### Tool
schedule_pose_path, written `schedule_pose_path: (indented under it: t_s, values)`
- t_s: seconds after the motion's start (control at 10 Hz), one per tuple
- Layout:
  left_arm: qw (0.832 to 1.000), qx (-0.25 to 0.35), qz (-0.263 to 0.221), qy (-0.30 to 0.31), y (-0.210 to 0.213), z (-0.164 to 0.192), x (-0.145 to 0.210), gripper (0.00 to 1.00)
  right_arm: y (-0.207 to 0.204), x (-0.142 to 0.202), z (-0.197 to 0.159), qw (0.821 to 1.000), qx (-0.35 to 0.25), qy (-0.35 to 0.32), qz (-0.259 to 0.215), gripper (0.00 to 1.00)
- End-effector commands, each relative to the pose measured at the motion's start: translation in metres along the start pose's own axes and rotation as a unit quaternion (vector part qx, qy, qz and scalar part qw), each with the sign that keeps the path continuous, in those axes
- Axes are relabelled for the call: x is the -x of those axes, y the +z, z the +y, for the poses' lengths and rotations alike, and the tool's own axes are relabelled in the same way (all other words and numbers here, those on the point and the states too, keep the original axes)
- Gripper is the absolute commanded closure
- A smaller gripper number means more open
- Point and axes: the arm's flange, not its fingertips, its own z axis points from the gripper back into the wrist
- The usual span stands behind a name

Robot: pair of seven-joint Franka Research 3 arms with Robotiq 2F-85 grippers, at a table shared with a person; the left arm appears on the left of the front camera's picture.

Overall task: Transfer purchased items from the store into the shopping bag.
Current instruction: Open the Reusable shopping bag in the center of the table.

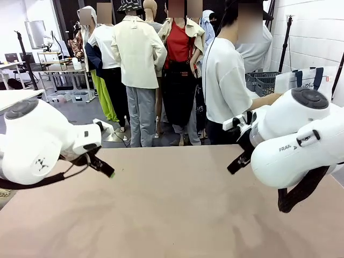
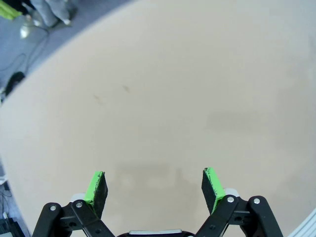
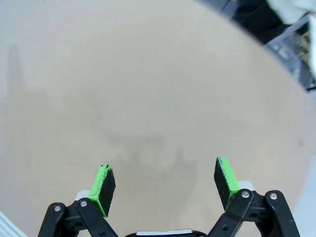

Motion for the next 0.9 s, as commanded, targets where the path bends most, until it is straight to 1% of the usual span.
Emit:
schedule_pose_path:
  t_s: [0.0, 0.1, 0.2, 0.3, 0.4, 0.5, 0.6, 0.7, 0.8]
  values:
    - [0.997, -0.049, -0.057, 0.016, 0.040, 0.042, -0.015, 0.00, 0.039, -0.023, -0.054, 0.993, 0.094, -0.049, -0.048, 0.00]
    - [0.995, -0.062, -0.071, 0.029, 0.057, 0.066, -0.013, 0.00, 0.054, -0.028, -0.091, 0.984, 0.152, -0.081, -0.053, 0.00]
    - [0.992, -0.095, -0.070, 0.050, 0.070, 0.092, -0.004, 0.00, 0.063, -0.024, -0.126, 0.976, 0.183, -0.112, -0.042, 0.00]
    - [0.988, -0.120, -0.064, 0.075, 0.079, 0.119, 0.011, 0.00, 0.068, -0.010, -0.166, 0.964, 0.218, -0.149, -0.023, 0.00]
    - [0.983, -0.141, -0.052, 0.102, 0.086, 0.146, 0.031, 0.00, 0.072, 0.011, -0.206, 0.952, 0.243, -0.186, -0.004, 0.00]
    - [0.975, -0.165, -0.034, 0.145, 0.092, 0.172, 0.055, 0.00, 0.078, 0.039, -0.250, 0.931, 0.279, -0.235, 0.020, 0.00]
    - [0.969, -0.175, -0.030, 0.174, 0.099, 0.188, 0.075, 0.00, 0.088, 0.072, -0.283, 0.916, 0.285, -0.281, 0.019, 0.00]
    - [0.960, -0.181, -0.038, 0.209, 0.105, 0.203, 0.094, 0.00, 0.097, 0.104, -0.306, 0.904, 0.283, -0.321, 0.014, 0.00]
    - [0.952, -0.180, -0.044, 0.245, 0.108, 0.217, 0.110, 0.00, 0.095, 0.132, -0.320, 0.896, 0.278, -0.345, 0.017, 0.00]
